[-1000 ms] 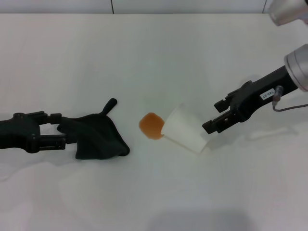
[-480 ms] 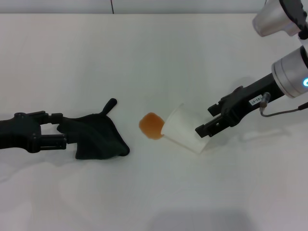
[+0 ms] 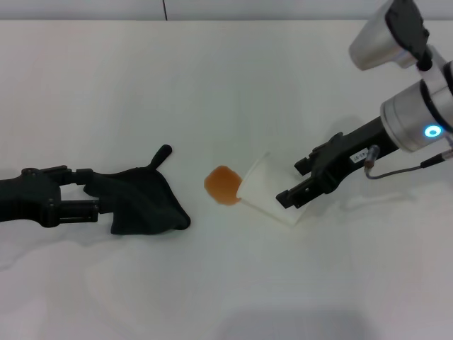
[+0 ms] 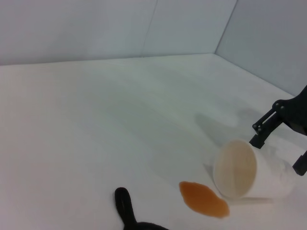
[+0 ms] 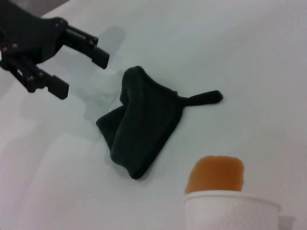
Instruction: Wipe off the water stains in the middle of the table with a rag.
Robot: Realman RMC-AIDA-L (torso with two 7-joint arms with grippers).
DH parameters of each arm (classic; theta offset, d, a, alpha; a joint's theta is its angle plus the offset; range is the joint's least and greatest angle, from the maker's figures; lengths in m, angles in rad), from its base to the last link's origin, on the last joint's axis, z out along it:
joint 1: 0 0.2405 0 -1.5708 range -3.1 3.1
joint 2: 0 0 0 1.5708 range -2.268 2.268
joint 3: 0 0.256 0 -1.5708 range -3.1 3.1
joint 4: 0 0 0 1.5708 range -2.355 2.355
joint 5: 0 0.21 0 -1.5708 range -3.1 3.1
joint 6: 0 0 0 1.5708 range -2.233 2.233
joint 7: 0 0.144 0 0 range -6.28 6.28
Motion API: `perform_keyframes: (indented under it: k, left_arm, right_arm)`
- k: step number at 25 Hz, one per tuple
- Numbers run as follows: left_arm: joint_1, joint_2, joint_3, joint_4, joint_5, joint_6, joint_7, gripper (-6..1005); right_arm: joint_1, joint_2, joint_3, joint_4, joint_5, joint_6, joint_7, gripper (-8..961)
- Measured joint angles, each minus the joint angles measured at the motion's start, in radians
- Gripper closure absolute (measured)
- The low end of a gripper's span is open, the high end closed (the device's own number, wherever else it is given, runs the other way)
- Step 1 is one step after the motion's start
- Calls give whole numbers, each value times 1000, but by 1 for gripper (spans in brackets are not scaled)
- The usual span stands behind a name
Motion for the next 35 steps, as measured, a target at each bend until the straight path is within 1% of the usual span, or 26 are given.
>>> perform_keyframes:
  k: [4,14,18,35]
  left_arm:
    - [0,0,0,0,0,0,0,120]
    - [1,0,-1,1,0,-2,0,121]
    - [-1,0,-1,1,0,-2,0,121]
    - [-3,0,0,3,0,-1,-5,123]
  right_arm:
    - [0,0,-30,-8,1,14,0,107]
    - [1,-1,-33,-3,10,48,3,102]
    - [3,-1,-54,0,8,58,4,100]
    - [26,1,-89,68,10,106,2,104]
